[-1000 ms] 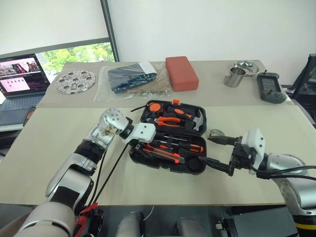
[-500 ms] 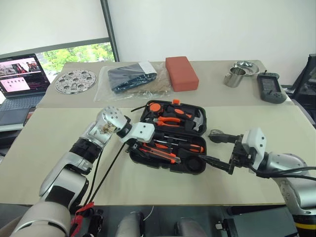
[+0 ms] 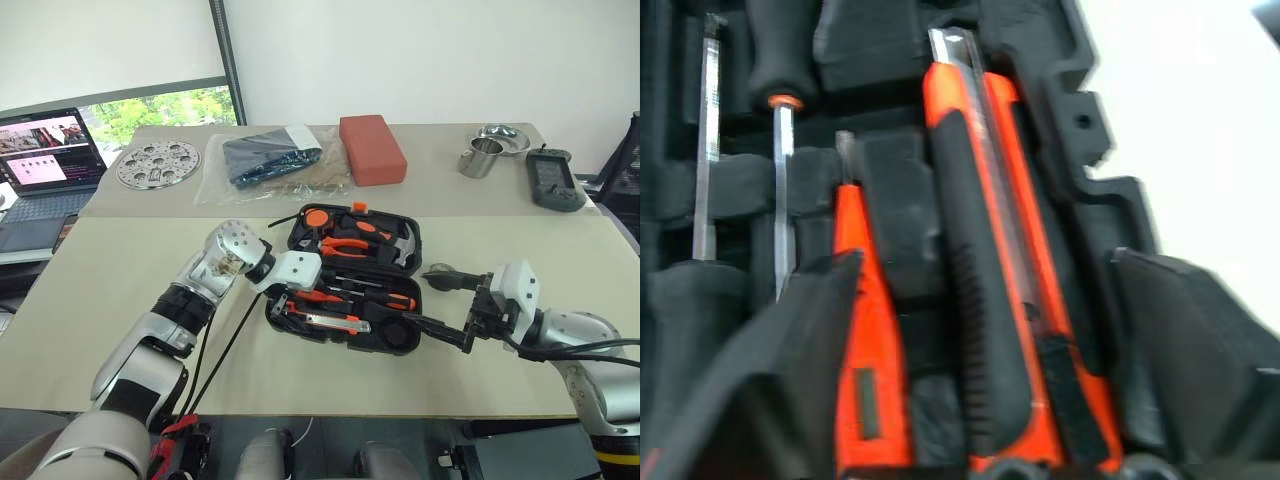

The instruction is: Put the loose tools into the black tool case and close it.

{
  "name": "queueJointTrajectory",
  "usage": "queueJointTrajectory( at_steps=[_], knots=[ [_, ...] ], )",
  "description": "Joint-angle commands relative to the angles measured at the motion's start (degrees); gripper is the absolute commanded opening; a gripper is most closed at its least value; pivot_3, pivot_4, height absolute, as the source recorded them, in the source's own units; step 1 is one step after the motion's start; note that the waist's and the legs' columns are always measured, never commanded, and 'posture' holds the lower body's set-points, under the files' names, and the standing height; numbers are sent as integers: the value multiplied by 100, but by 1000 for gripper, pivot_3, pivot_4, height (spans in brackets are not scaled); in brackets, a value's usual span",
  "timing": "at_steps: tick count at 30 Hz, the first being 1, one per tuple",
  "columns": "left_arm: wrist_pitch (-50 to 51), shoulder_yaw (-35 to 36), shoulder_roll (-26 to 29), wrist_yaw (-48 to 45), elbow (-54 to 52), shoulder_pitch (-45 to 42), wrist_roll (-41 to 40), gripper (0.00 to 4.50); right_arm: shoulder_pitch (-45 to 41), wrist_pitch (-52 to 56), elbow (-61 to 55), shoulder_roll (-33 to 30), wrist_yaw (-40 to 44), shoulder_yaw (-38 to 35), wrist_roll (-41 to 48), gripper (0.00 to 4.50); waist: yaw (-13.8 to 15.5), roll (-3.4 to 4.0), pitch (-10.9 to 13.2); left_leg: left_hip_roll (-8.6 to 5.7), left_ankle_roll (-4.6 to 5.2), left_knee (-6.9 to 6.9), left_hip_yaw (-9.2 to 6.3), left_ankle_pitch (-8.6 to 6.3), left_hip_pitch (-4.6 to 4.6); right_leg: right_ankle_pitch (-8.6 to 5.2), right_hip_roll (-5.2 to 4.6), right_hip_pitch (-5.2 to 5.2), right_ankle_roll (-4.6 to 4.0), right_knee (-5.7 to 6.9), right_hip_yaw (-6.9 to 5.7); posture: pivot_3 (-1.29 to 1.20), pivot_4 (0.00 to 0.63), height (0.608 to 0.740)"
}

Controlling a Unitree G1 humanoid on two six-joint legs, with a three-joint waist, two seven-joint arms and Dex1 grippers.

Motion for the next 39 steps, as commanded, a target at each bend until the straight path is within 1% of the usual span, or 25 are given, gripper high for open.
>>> queueJointTrajectory(
  at_steps=[1, 4, 7, 9, 11, 12, 13, 16, 19, 22, 23, 27, 31, 39],
  knots=[
    [-212, 3, -98, 162, 170, -33, 91, 4482, 9, -124, -189, -11, -12, -160, 50, 4500, 1, 0, 0, 1, 0, 0, 0, 0, 0, 0, 1, 0, 0, 0, 0, 0, 150, 740],
    [-230, 183, -201, 247, 158, -89, -61, 4482, 16, -122, -196, -13, -14, -156, 51, 4500, 3, 0, 0, 1, 0, 4, 0, 1, 1, 0, 0, 1, 0, 3, 0, 0, 150, 740],
    [-97, 583, -368, 293, -80, -174, -544, 4482, -10, -114, -188, -9, -14, -130, 47, 4500, 4, 1, 0, 1, 0, 5, -1, 1, -1, 0, 0, 1, 0, 5, -1, 0, 150, 740],
    [319, 867, -446, 206, -348, -185, -991, 4482, -35, -117, -167, -4, -6, -116, 47, 4500, 5, 1, 0, 3, 0, 6, -2, 1, -6, 0, -1, -1, 0, 4, -2, 0, 150, 740],
    [587, 992, -401, 83, -484, -157, -1210, 4482, -57, -121, -148, 4, 1, -99, 45, 4500, 4, 3, -1, 2, 0, 6, -2, 1, -7, 0, 0, -1, 0, 3, -2, 0, 150, 740],
    [605, 984, -316, 29, -457, -139, -1187, 3954, -75, -120, -138, 11, 1, -81, 41, 4500, 4, 3, -2, 2, 0, 6, -1, 1, -6, 0, 0, -1, 0, 4, -2, 0, 150, 740],
    [547, 929, -220, -35, -409, -109, -1107, 3774, -88, -124, -126, 15, 9, -68, 37, 4500, -3, 3, -2, 0, -1, 6, -1, 1, -4, 0, 0, -1, 0, 4, -2, 0, 150, 740],
    [221, 745, -20, -195, -219, 24, -885, 2655, -148, -124, -93, 33, 20, -17, 24, 4500, -60, 3, -2, 2, -3, 5, 0, 3, 2, 0, 8, -1, 0, 7, -1, 0, 150, 740],
    [20, 632, 2, -221, -103, 144, -780, 1483, -178, -120, -89, 43, 30, 9, 25, 4500, -50, 5, -2, 3, -5, 4, 0, 3, 5, 0, 10, 0, 0, 9, 0, 0, 150, 740],
    [-110, 512, 25, -278, -61, 228, -685, 456, -160, -130, -87, 29, 47, -7, 35, 4500, -34, 5, -2, 3, -4, 7, 0, 3, 0, 0, 6, 0, 0, 6, 0, 0, 150, 740],
    [-120, 488, 25, -293, -61, 255, -678, 30, -152, -125, -93, 24, 52, -15, 44, 4500, -18, 4, -2, 2, -4, 6, 0, 3, -2, 0, 3, 0, 0, 6, 0, 0, 150, 740],
    [-211, 432, -9, -308, -32, 352, -679, 30, -108, -82, -146, 5, 93, -42, 104, 4500, -1, 5, -3, 2, -4, 7, 0, 3, -2, 0, 2, 0, 0, 5, 0, 0, 150, 740],
    [-315, 363, -31, -318, 59, 412, -664, 30, -27, -9, -241, -62, 320, -67, 287, 4500, -1, 5, -3, 1, -4, 6, 0, 3, -2, 0, 3, 0, 0, 6, 0, 0, 150, 740],
    [-641, 300, -151, -217, 644, 281, -497, 30, 44, -60, -278, -184, 603, -105, 385, 4500, -6, 5, -2, 1, -3, 7, -1, 3, 0, 0, 5, 1, 0, 7, 0, 0, 150, 740]
  ],
)
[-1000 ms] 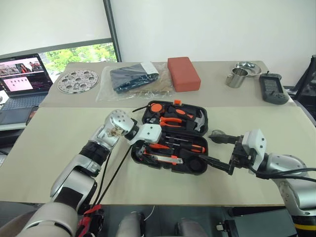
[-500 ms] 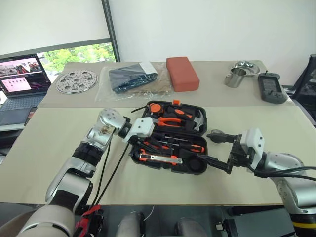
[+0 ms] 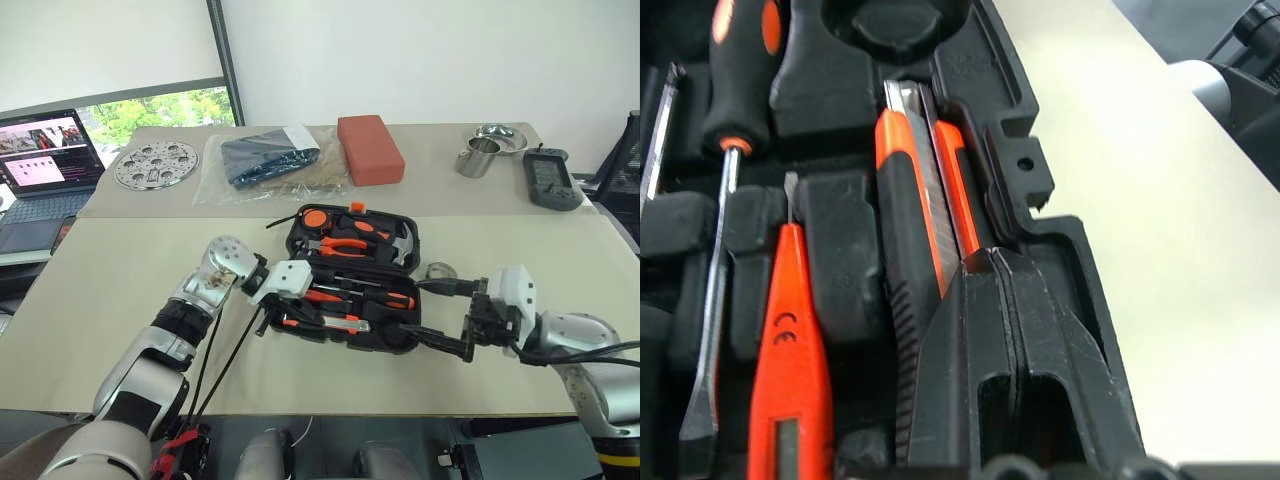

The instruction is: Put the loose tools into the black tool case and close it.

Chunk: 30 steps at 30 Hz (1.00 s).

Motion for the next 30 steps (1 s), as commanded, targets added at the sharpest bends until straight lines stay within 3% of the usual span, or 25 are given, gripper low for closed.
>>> queueJointTrajectory(
  at_steps=[1, 7, 17, 30],
  knots=[
    [-250, 15, -89, 119, 341, -185, 184, 30, -2, -58, -185, -87, 84, -186, 139, 4500, 5, 0, 0, 0, 0, 0, 0, 0, 0, 0, -1, 0, 0, 0, 0, 0, 150, 740],
    [-524, 15, -233, 199, 821, -294, 302, 30, -11, -45, -213, -52, 66, -164, 125, 4500, 39, -5, 2, -2, 0, 5, -1, 0, 3, 0, -4, 4, 0, 5, -1, 0, 150, 740],
    [74, 256, -189, -22, 470, -429, -892, 30, 38, 9, -289, -43, 12, -176, 164, 4500, 32, -4, 2, 0, 0, 17, -4, 0, -2, 0, -5, -5, 1, 30, -1, 0, 150, 740],
    [-666, 191, -251, -3, 1269, -555, -43, 30, 6, -20, -273, -16, -41, -143, 141, 4500, -3, -7, 3, -2, 0, 17, -4, 0, 0, 0, 0, -6, 0, 31, -1, 0, 150, 740]
  ],
)
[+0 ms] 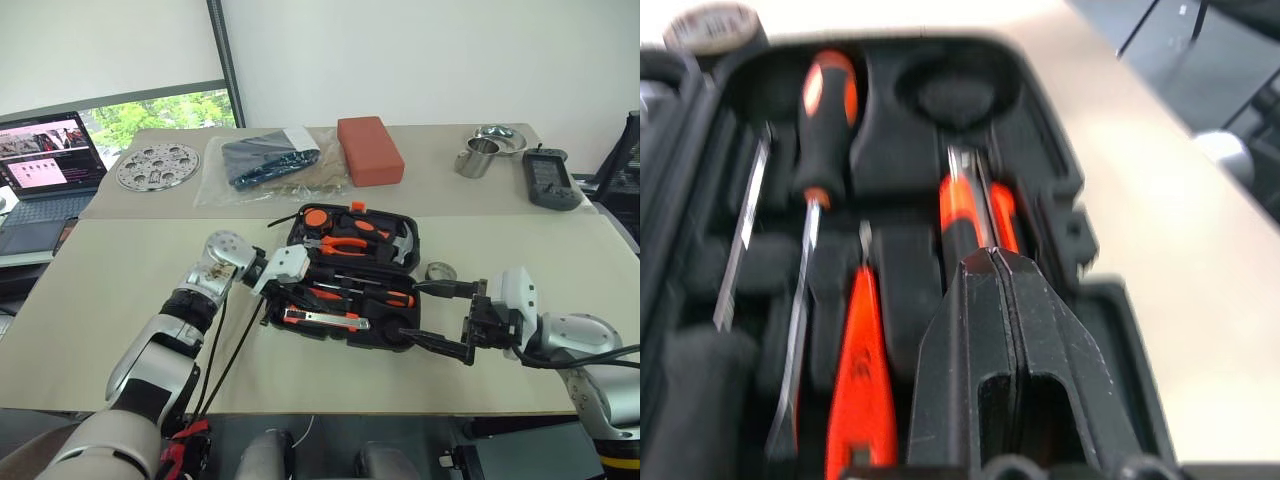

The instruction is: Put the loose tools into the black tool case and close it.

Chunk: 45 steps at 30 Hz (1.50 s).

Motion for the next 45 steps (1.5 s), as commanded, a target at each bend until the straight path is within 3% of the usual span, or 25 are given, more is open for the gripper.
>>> queueJointTrajectory(
  at_steps=[1, 21, 27, 33, 36, 41, 45],
  knots=[
    [-290, -16, -32, -16, 150, -101, 248, 30, -31, -27, -185, -3, -22, -131, 124, 4500, 1, 0, 0, 1, 0, 0, 0, 0, 0, 0, 0, 1, 0, 0, 0, 0, 150, 740],
    [-1231, -187, -307, 388, 1259, 52, 970, 30, -12, -42, -151, -41, -31, -114, 52, 4500, 5, -6, -30, 1, 0, 3, -1, 0, 14, 0, -5, 11, 0, 8, 0, 0, 150, 740],
    [-1133, 322, -473, 583, 740, -70, 458, 30, -189, -59, 116, 11, -483, -158, -304, 4500, 41, -6, -32, 0, 0, 9, -2, 0, 8, 0, -9, 9, 0, 9, 0, 0, 150, 740],
    [-31, 922, -278, 544, -579, -54, -299, 30, -547, 96, 673, -132, -970, -48, -890, 4500, 23, -6, -24, 3, 0, 8, -2, 0, -11, 0, -5, -10, 0, 11, -1, 0, 150, 740],
    [667, 1072, -95, 591, -1274, 90, -531, 679, -668, 94, 1001, -373, -804, 23, -1089, 4500, -10, -3, -24, 0, 0, 2, 1, 0, -6, -1, -1, -10, 0, 12, 0, 0, 150, 740],
    [2113, 1439, 135, 1163, -2932, 519, -1116, 2375, -1630, 268, 2300, -862, -606, 594, -1792, 4500, -76, 8, -16, 4, -1, 2, 9, 1, 5, -1, -2, -8, 0, 13, 8, 0, 150, 740],
    [2622, 1406, 397, 1618, -3767, 873, -996, 3718, -2154, 65, 2969, -945, -116, 987, -2043, 4500, -52, 9, -17, 6, -2, 1, 7, 1, 10, -1, -1, -1, 1, 11, 7, 0, 150, 740]
  ],
)
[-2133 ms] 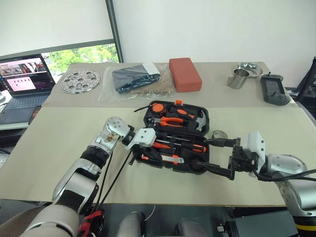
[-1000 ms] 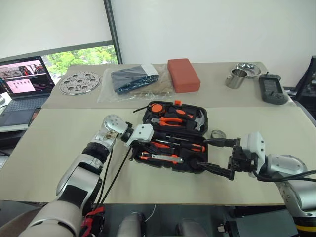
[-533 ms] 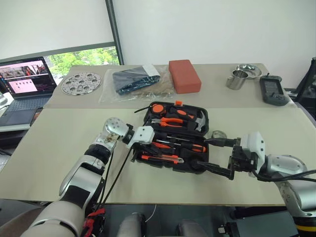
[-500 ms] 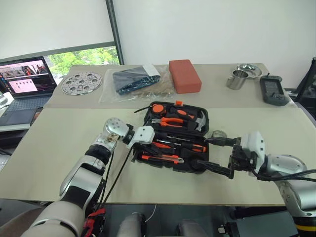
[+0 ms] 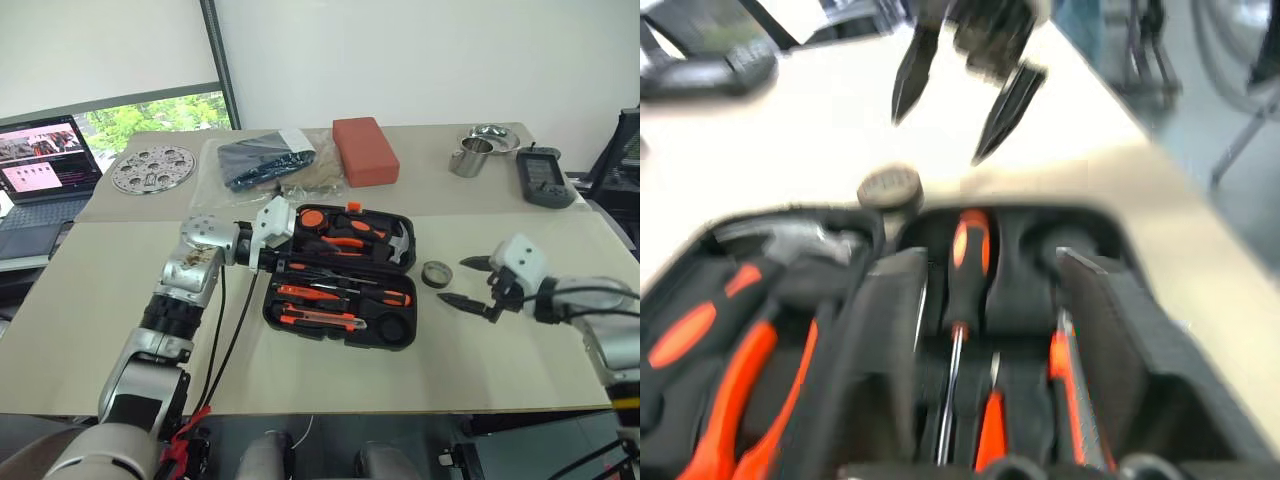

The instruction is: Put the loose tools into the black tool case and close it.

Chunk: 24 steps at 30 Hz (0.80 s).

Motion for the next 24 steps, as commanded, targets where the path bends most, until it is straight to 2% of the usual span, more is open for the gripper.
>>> queueJointTrajectory(
  at_steps=[1, 3, 7, 13, 16, 24],
  knots=[
    [473, 89, 284, 531, -812, 224, 79, 4118, -426, -230, 474, -65, 492, 323, -226, 4500, 4, 1, 0, 0, 0, -1, 0, 0, 0, 0, 1, 0, 0, -1, 1, 0, 150, 740],
    [658, 82, 419, 795, -1103, 362, 174, 4450, -644, -295, 696, -46, 693, 466, -308, 4500, 6, 6, 2, -1, 0, -1, 1, 0, 0, 0, 1, 0, 0, -1, 5, 0, 150, 740],
    [1170, 134, 766, 1262, -2018, 838, 219, 4450, -1210, -626, 1211, 67, 1046, 821, -570, 4500, -16, 15, 11, 1, 0, 1, 9, 0, 4, 0, 0, 0, 0, -3, 28, 0, 150, 740],
    [1784, 237, 897, 1414, -2810, 1144, -328, 4450, -1745, -941, 1848, 277, 1349, 1091, -848, 4500, 29, 16, 12, 0, -1, 0, 15, 0, 10, 0, -4, 4, 0, -4, 38, 0, 150, 740],
    [1908, 227, 950, 1446, -2914, 1170, -461, 4500, -1991, -1052, 2229, 371, 1470, 1282, -1079, 3812, 17, 16, 13, 0, -1, 0, 18, 0, 11, 0, -4, 4, 0, -6, 42, 0, 150, 740],
    [2162, 188, 1010, 1373, -3097, 1130, -869, 4500, -2459, -1087, 2995, 493, 1561, 1630, -1645, 1059, 12, 15, 16, 1, -6, -9, 27, 4, 23, 0, -3, 4, 0, -5, 54, 0, 150, 740]
  ],
)
